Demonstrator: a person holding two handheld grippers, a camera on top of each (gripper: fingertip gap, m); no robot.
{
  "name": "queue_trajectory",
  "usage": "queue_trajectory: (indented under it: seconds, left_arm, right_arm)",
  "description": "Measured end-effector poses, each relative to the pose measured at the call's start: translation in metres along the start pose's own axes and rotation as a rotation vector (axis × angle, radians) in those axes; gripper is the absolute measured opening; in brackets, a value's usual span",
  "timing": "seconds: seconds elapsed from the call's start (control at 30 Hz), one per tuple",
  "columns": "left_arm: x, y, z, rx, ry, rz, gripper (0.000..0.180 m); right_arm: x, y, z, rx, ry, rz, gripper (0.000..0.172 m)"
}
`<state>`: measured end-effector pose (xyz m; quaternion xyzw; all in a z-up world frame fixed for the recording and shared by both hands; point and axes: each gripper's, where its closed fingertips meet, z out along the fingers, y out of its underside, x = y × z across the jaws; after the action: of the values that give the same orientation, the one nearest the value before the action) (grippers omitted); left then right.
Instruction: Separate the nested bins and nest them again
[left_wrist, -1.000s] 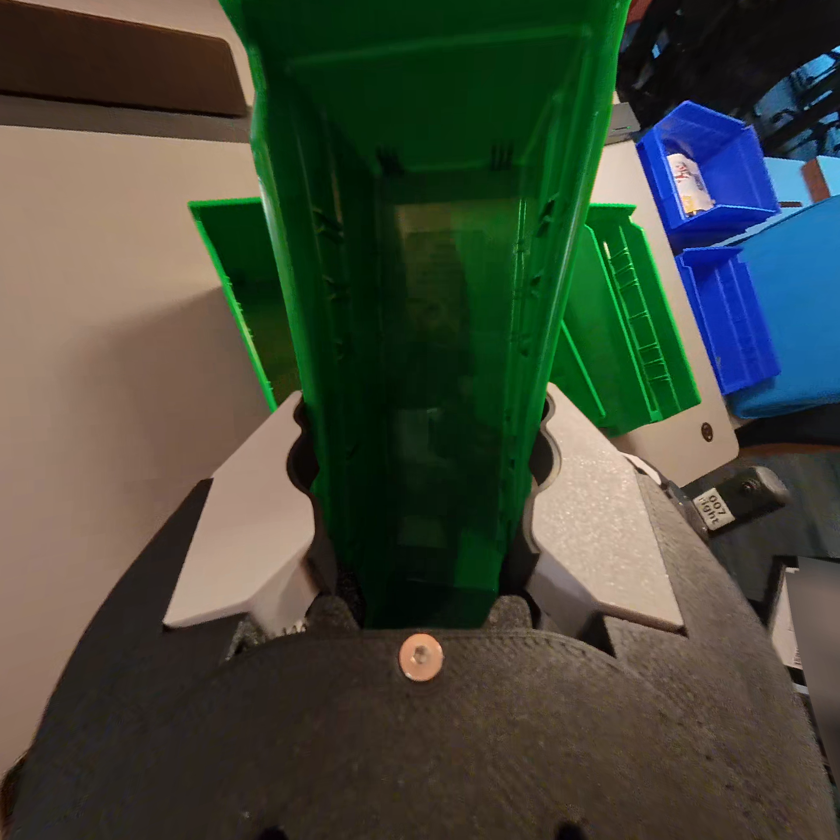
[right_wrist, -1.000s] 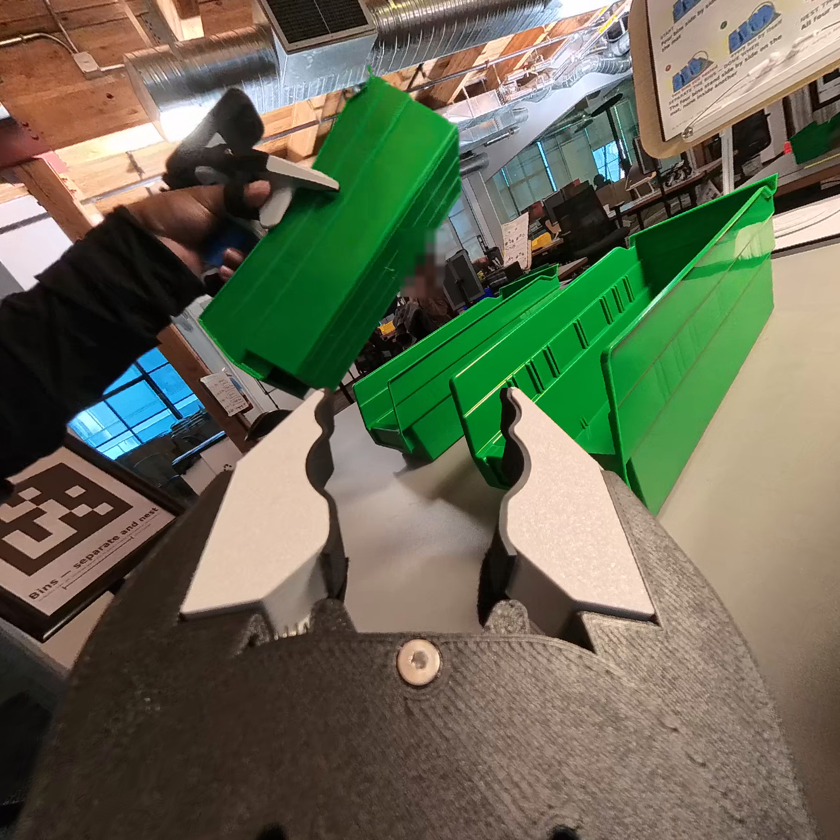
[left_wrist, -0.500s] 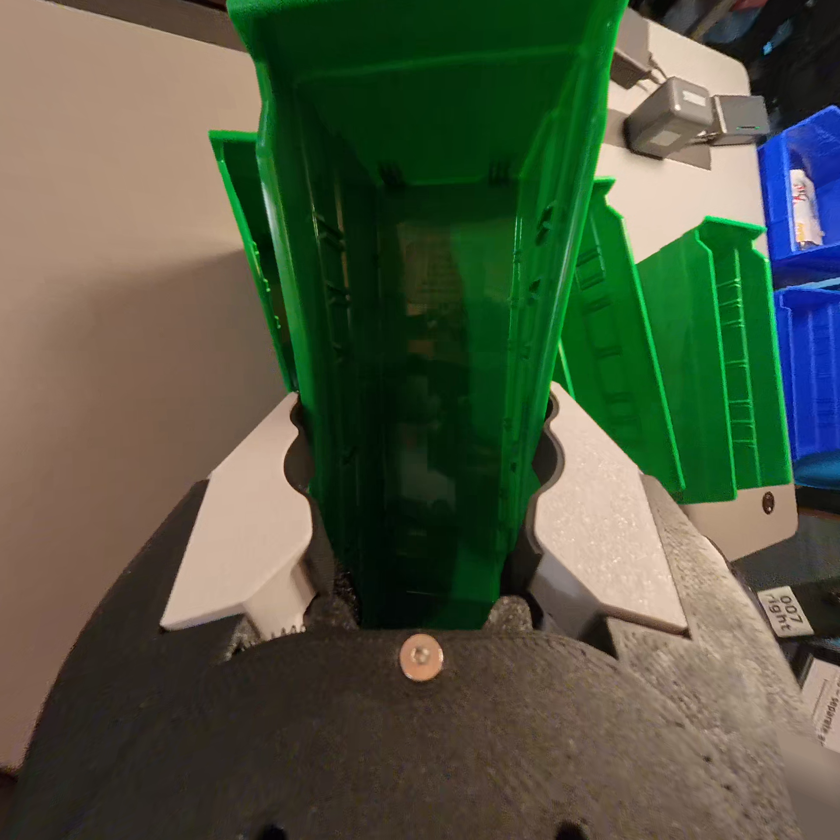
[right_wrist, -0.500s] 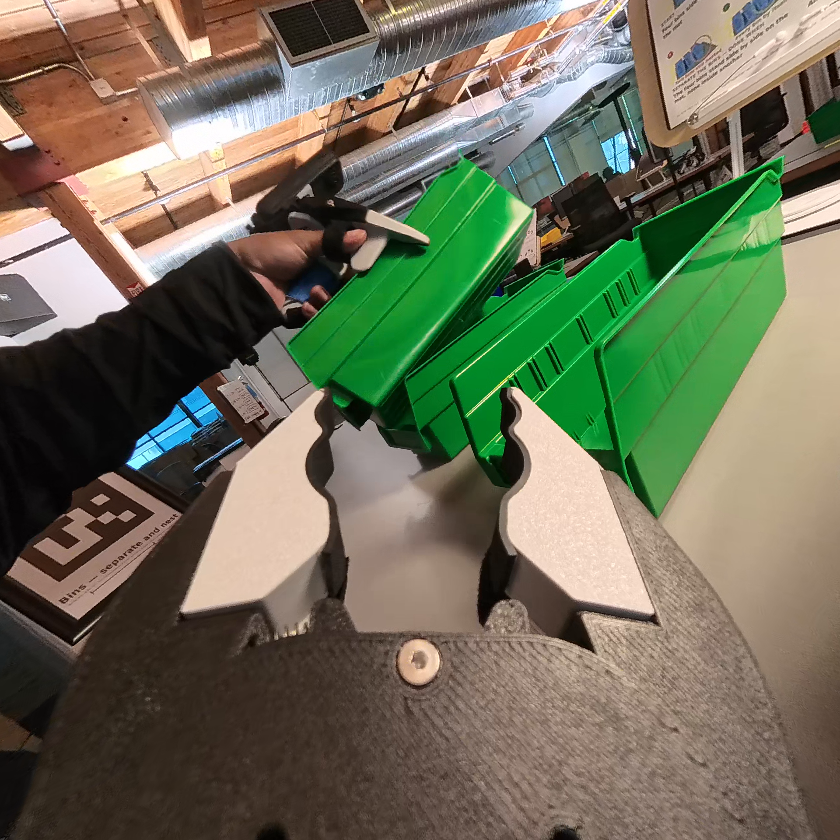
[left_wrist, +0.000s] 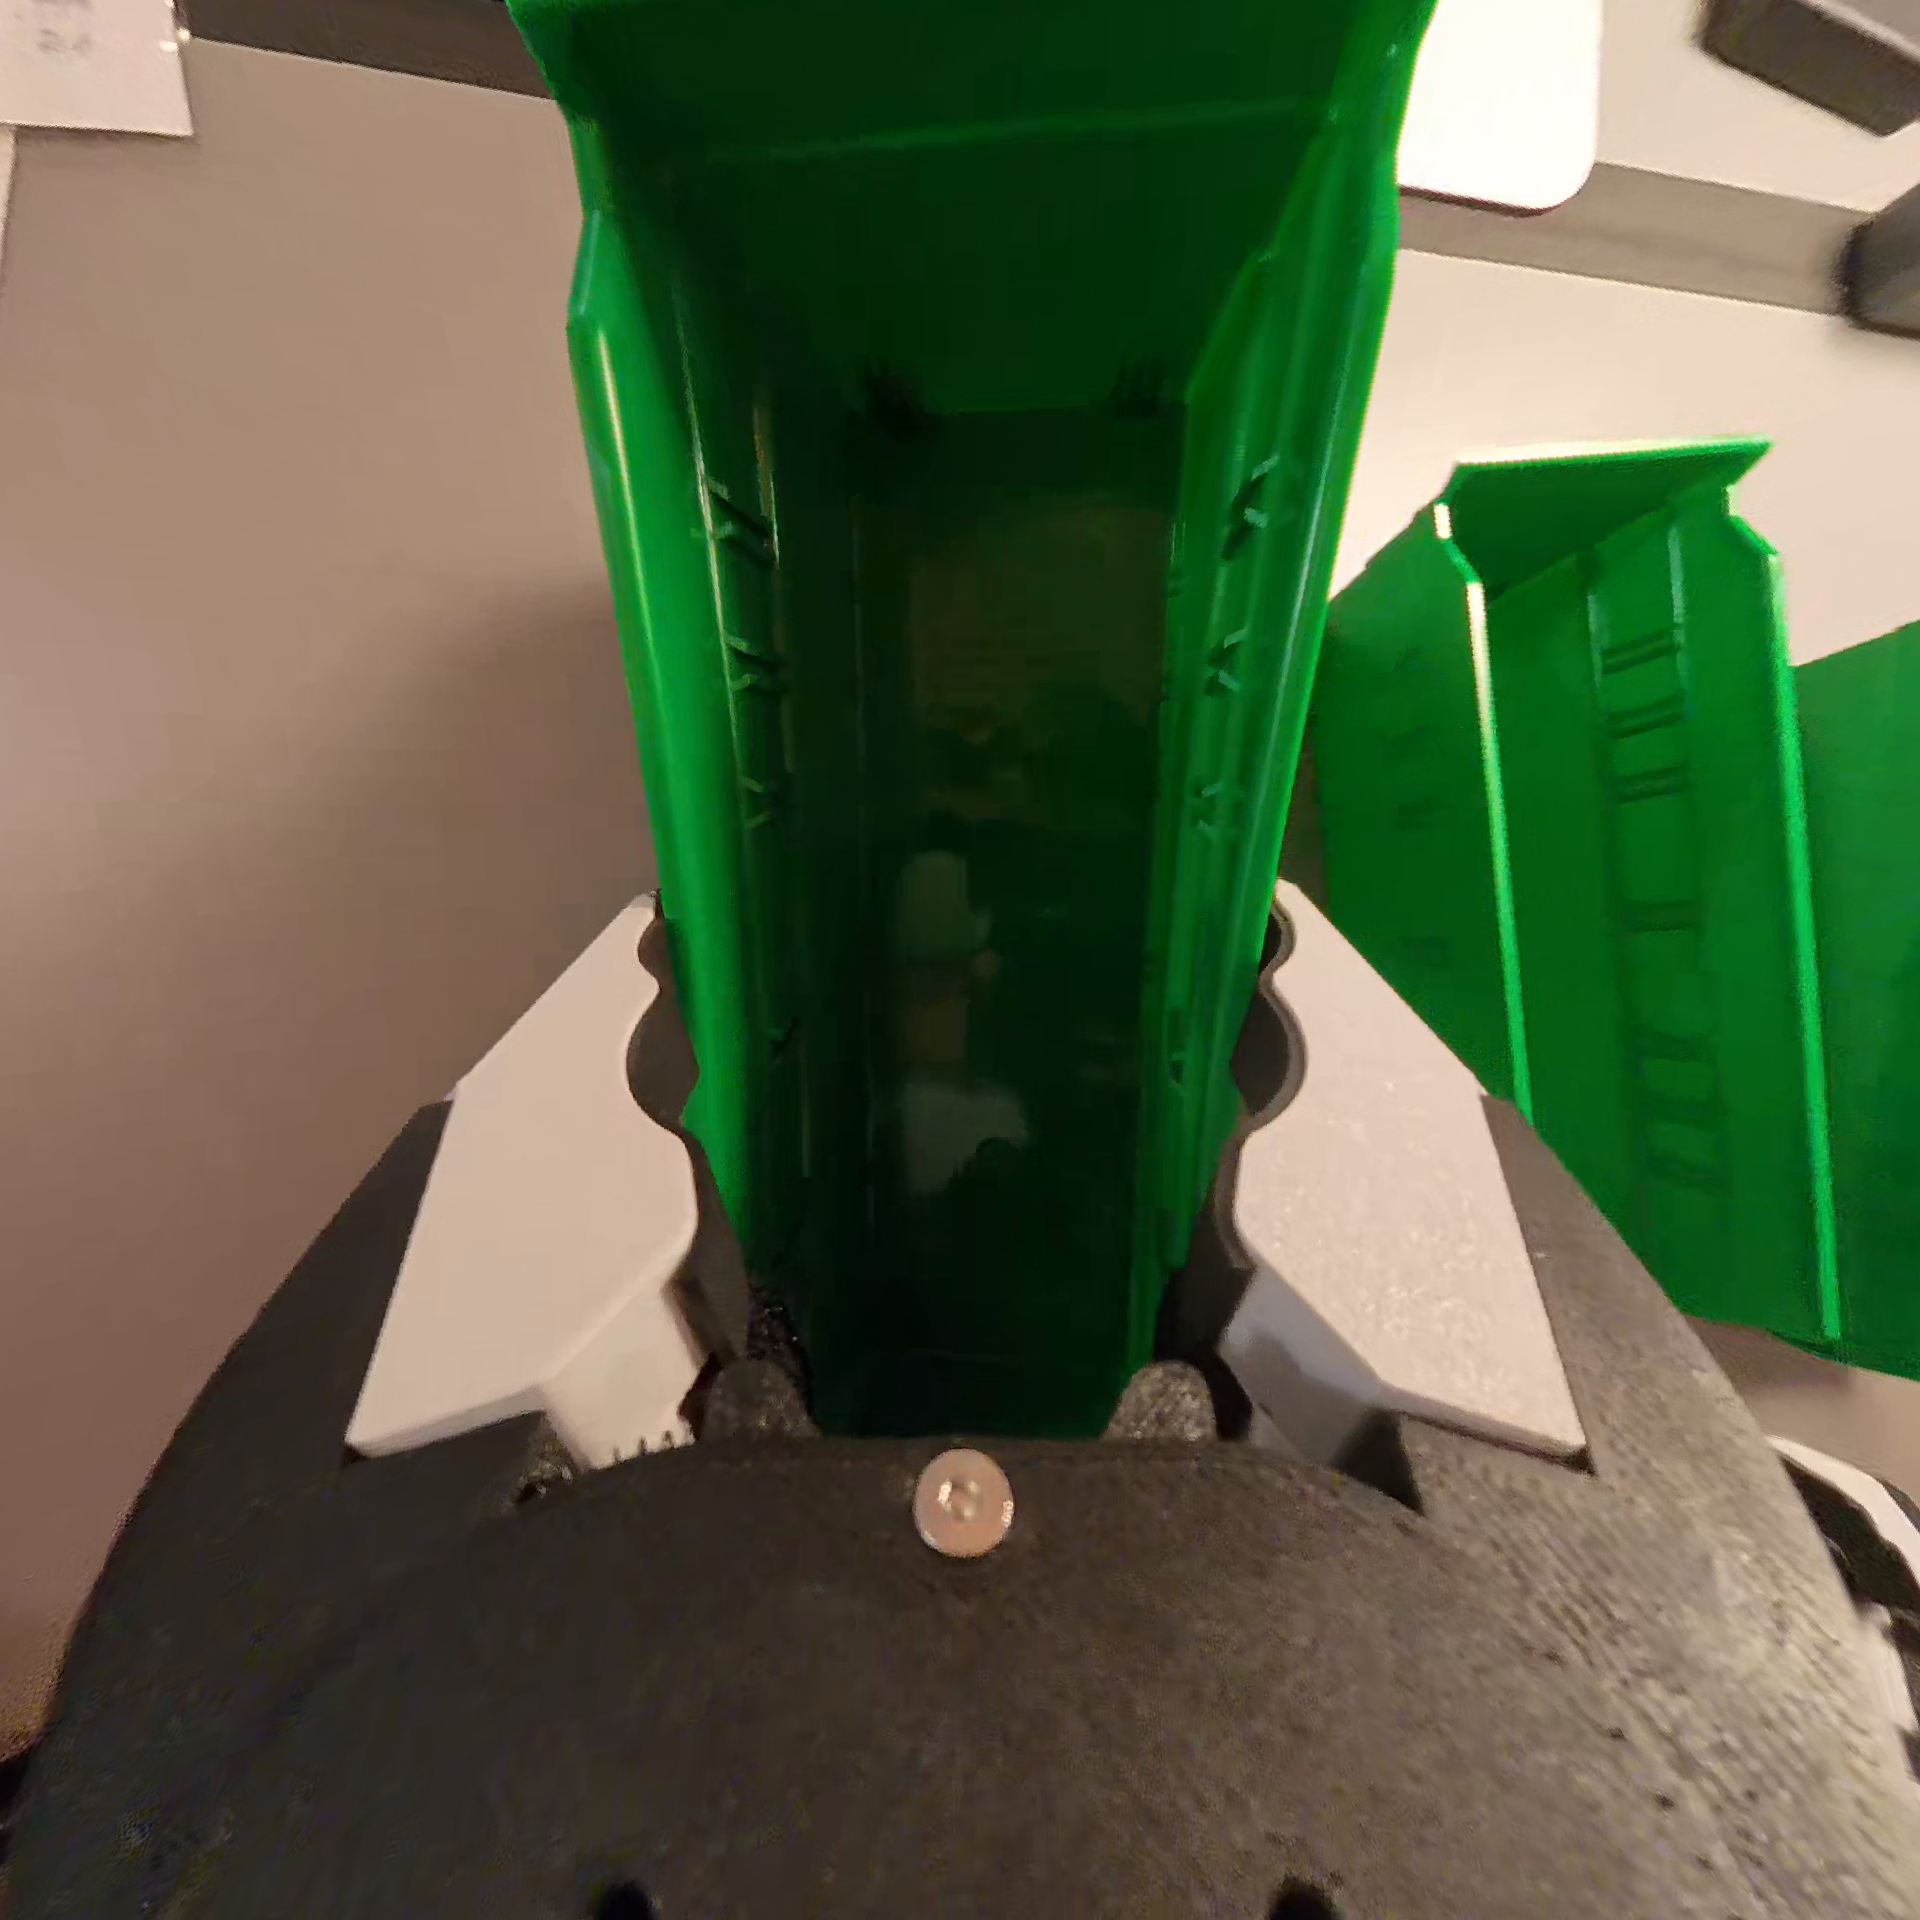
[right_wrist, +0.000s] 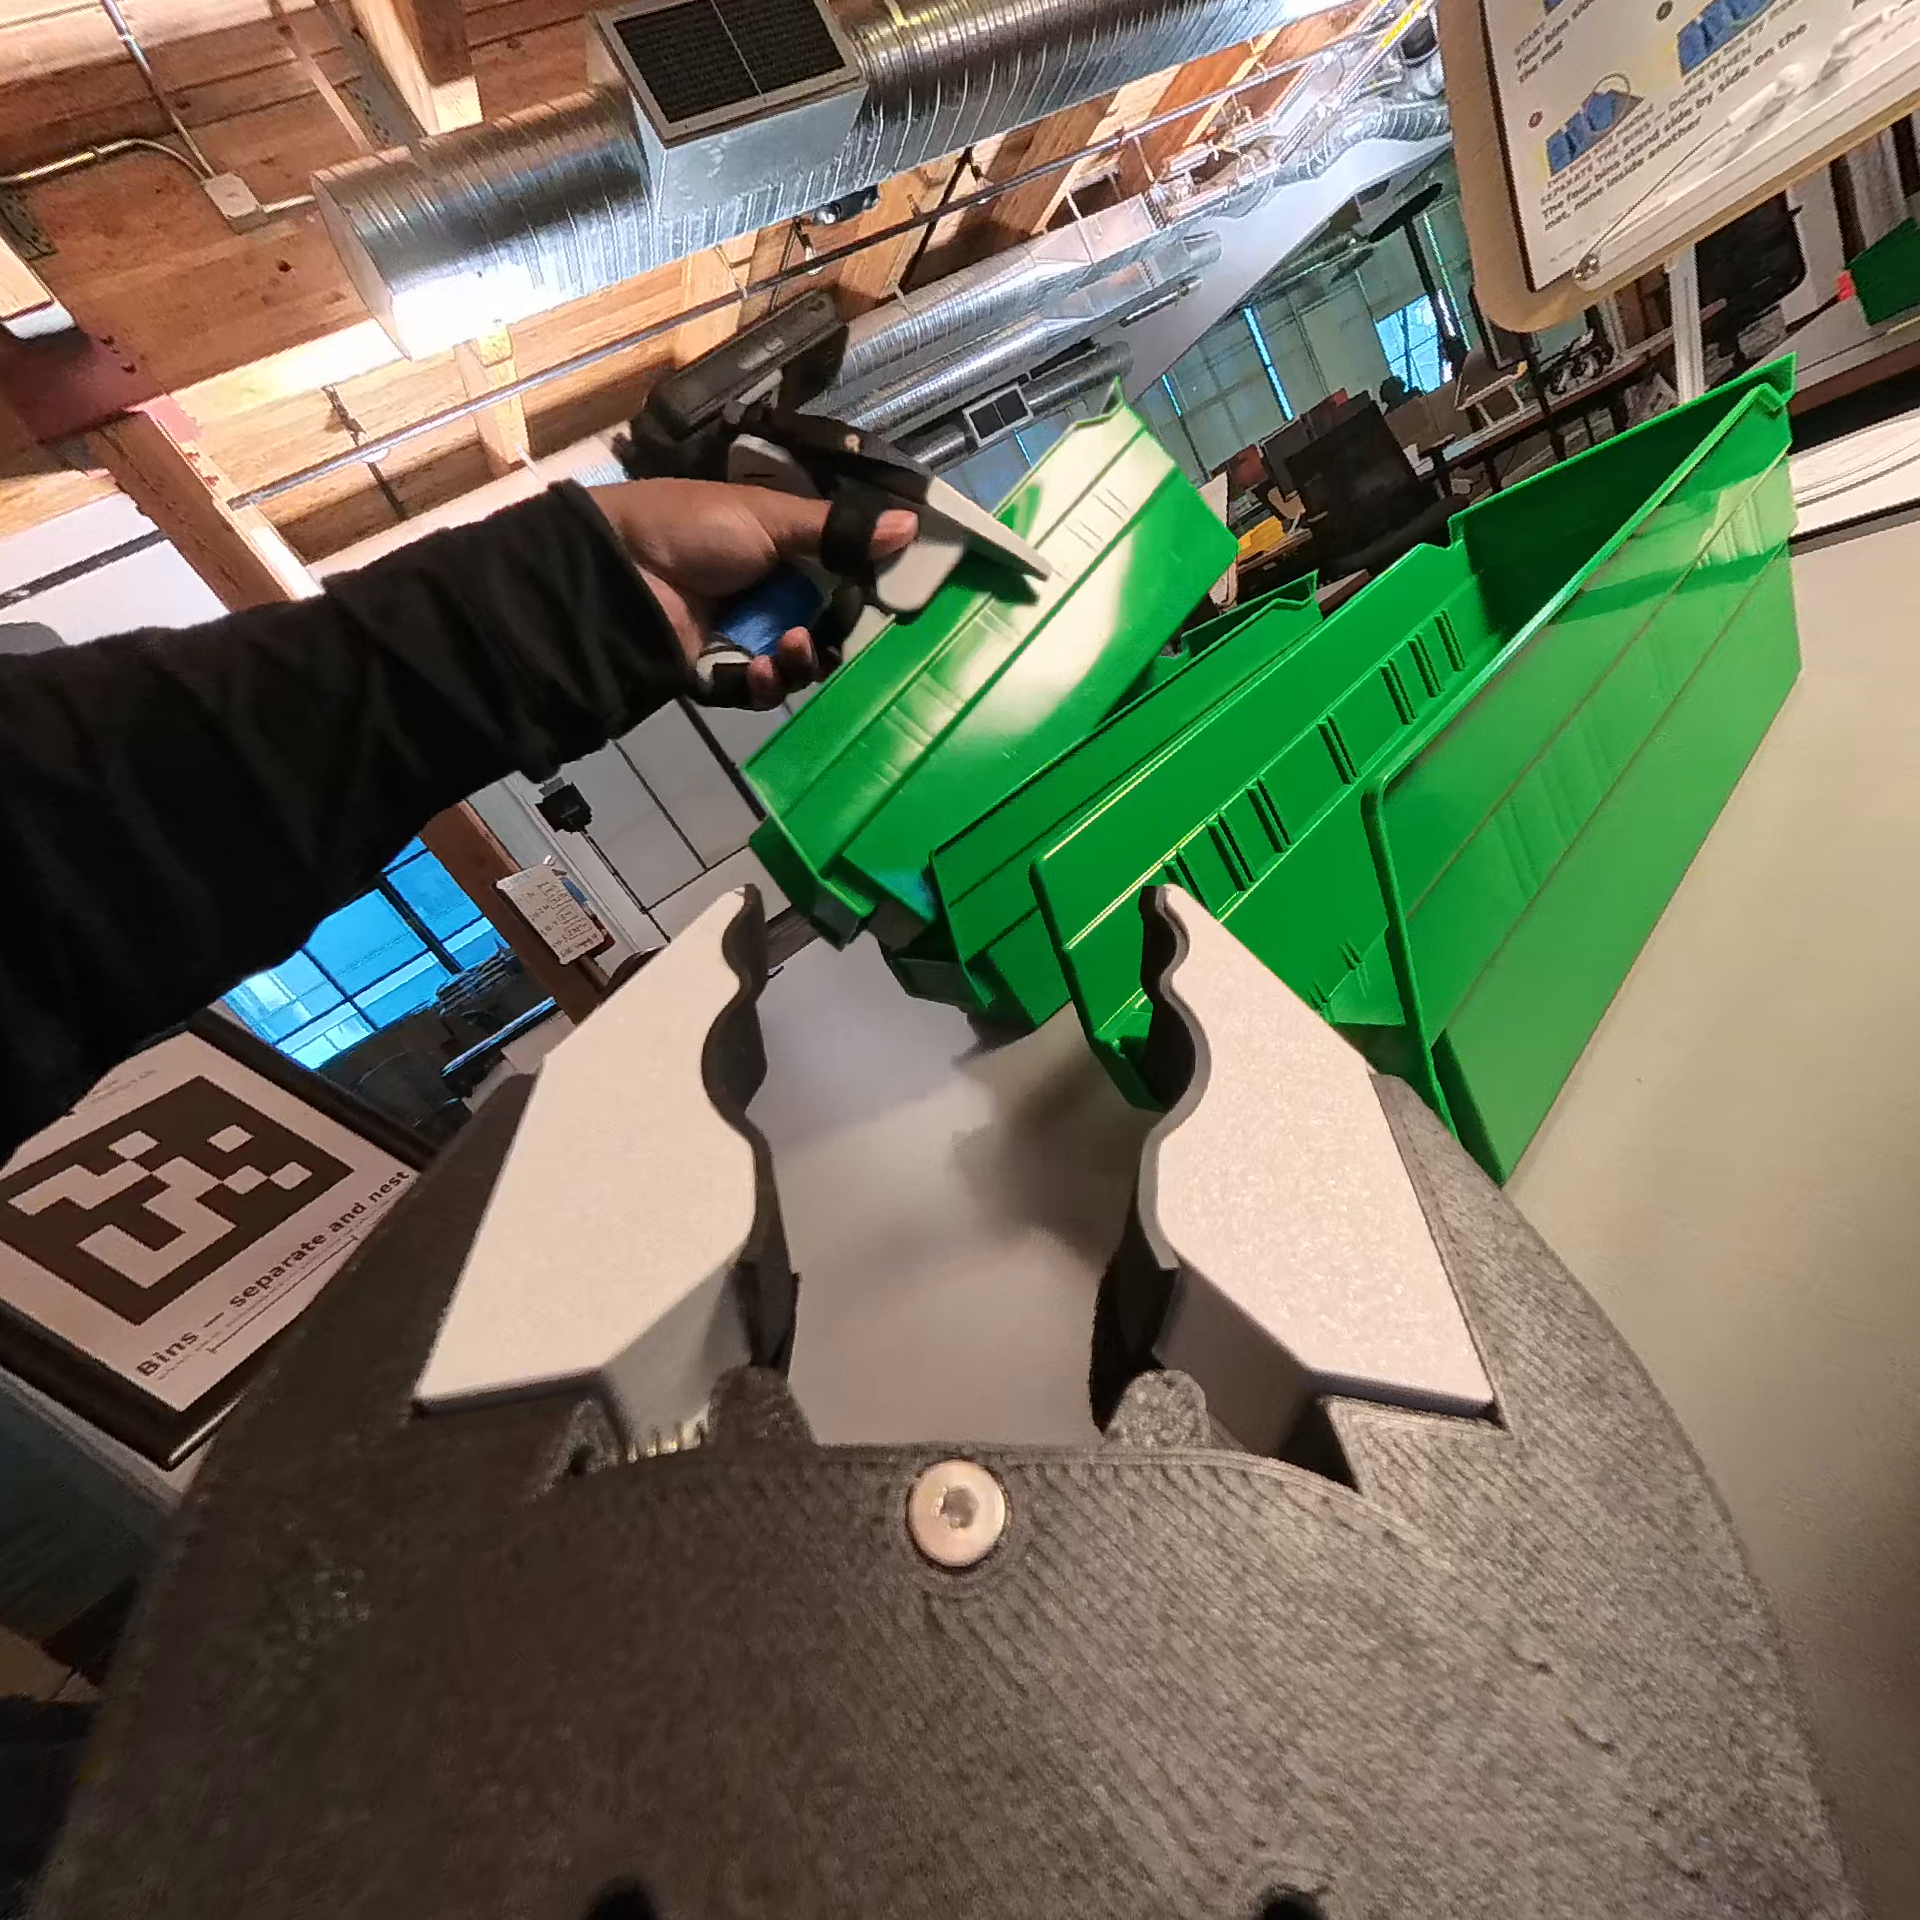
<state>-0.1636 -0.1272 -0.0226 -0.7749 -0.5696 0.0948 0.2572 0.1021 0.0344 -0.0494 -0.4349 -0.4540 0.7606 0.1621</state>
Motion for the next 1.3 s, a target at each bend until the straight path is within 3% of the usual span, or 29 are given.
queue_trajectory:
  seconds: [0.53,0.67,0.83,1.03,1.2,1.3]
  left_arm:
    - [0.005,-0.028,0.045,-0.053,-0.181,0.131,0.110]
    - [0.009,-0.020,0.058,-0.067,-0.192,0.149,0.119]
    - [0.014,-0.019,0.060,-0.013,-0.146,0.167,0.124]
    - [0.021,-0.021,0.022,0.135,0.028,0.170,0.128]
    - [-0.022,-0.003,0.002,0.233,0.089,0.165,0.122]
    - [-0.034,0.015,0.005,0.259,0.242,0.087,0.118]
  right_arm:
    - [0.000,0.001,0.000,-0.010,-0.012,0.022,0.073]
    - [0.000,0.001,-0.001,-0.008,-0.017,0.026,0.073]
    - [-0.001,0.000,-0.002,-0.005,-0.024,0.028,0.073]
    - [-0.001,0.001,-0.001,-0.009,-0.022,0.029,0.073]
    - [0.000,0.002,0.000,-0.016,-0.015,0.026,0.073]
    - [0.000,0.003,0.000,-0.022,-0.007,0.019,0.073]
